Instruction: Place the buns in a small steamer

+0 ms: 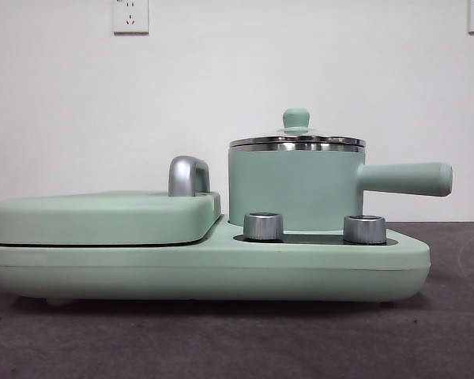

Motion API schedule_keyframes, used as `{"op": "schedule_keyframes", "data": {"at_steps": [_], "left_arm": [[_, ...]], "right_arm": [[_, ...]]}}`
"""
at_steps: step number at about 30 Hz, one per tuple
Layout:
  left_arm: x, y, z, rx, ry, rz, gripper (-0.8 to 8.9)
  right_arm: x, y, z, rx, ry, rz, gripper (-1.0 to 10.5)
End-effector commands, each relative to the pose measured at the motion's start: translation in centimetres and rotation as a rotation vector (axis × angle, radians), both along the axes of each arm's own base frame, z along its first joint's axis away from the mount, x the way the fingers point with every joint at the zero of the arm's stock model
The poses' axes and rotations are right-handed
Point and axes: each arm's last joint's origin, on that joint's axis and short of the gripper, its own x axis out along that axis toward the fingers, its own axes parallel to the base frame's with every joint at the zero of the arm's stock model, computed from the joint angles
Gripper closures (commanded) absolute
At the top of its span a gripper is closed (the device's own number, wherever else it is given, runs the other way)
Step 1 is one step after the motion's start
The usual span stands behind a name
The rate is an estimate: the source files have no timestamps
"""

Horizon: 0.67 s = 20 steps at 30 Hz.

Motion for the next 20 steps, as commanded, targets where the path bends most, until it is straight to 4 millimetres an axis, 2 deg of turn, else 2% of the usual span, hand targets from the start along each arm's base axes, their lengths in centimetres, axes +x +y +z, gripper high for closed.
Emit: {"op": "schedule_keyframes", "data": {"at_steps": [1,9,14,15,16,17,18,19,20], "left_arm": [[-1.2,0.8,-2.9,-0.052,0.009,0.024,3.45],[-3.9,3.1,-10.3,-0.254,0.015,0.161,3.45],[-4.6,3.9,-12.2,-0.24,0.012,0.211,3.61],[-4.6,3.9,-12.3,-0.238,0.011,0.215,4.06],[-4.6,3.9,-12.3,-0.238,0.01,0.216,5.08],[-4.6,3.9,-12.2,-0.24,0.008,0.216,6.48],[-4.5,3.9,-12.2,-0.239,0.004,0.214,8.25],[-4.5,3.8,-12.2,-0.244,-0.003,0.214,7.83],[-4.4,3.8,-12.1,-0.247,-0.008,0.216,8.08]], "right_arm": [[-0.1,0.0,0.4,0.021,-0.019,0.007,4.8],[-0.1,0.0,0.4,0.027,-0.014,0.005,4.8],[-0.1,0.0,0.4,0.026,-0.013,0.005,4.8],[-0.1,0.0,0.4,0.026,-0.013,0.005,4.8],[-0.1,0.0,0.4,0.025,-0.013,0.005,5.1],[-0.1,0.0,0.4,0.024,-0.01,0.005,6.0],[-0.1,0.0,0.4,0.023,-0.01,0.005,7.8],[-0.1,0.0,0.4,0.013,-0.023,0.009,9.7],[-0.1,0.0,0.4,0.007,-0.033,0.011,9.1]]}}
